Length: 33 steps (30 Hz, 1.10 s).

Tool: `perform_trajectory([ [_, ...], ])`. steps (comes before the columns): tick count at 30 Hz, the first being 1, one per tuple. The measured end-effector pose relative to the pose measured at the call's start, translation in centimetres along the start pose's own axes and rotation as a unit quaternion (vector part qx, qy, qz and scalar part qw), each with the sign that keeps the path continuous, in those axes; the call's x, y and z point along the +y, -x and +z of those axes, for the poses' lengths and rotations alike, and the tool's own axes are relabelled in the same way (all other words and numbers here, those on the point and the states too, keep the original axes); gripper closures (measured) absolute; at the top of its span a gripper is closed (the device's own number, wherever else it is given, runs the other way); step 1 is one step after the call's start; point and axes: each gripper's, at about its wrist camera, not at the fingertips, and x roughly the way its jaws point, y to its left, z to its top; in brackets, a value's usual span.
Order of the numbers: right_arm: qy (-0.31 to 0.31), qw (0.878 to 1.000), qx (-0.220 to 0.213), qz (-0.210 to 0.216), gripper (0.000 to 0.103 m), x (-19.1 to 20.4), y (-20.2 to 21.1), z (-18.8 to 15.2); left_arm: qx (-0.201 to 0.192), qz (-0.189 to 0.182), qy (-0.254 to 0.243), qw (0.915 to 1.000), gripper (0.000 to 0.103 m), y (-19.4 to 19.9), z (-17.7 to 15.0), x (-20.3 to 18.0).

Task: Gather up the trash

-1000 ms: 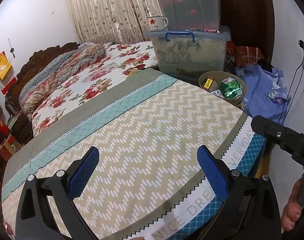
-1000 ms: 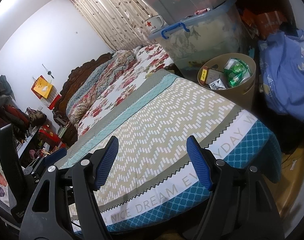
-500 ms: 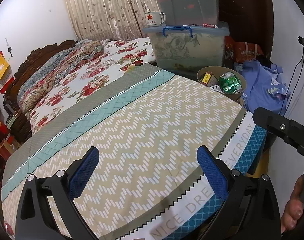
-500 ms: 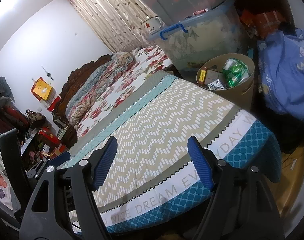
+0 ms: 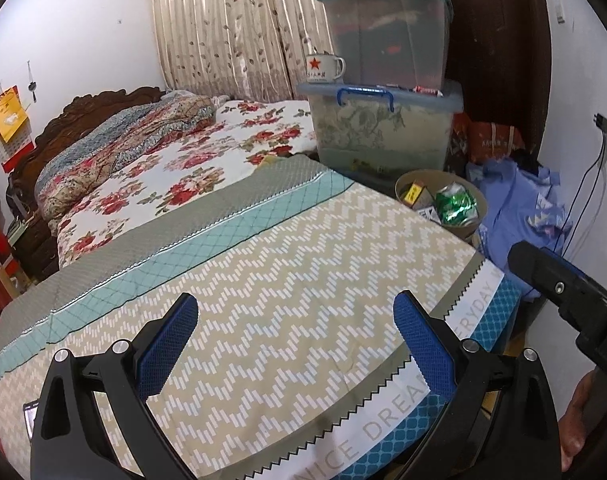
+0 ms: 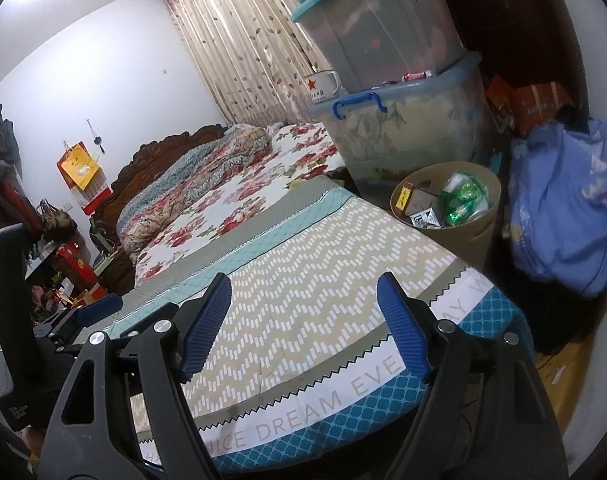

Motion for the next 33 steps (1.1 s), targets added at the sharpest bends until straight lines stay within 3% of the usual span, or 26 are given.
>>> perform_trajectory([
  [13, 0.013, 1.0, -0.016, 0.0, 0.024, 1.2, 0.8, 0.1, -0.024, 0.006, 0.021, 0.9995, 0.009, 1.5, 0.2, 1.5],
  [33, 0.009, 1.0, -0.017, 0.002, 0.023, 1.6, 1.0, 0.0, -0.029, 0.009, 0.016, 0.9994, 0.009, 1.9, 0.3, 1.6],
])
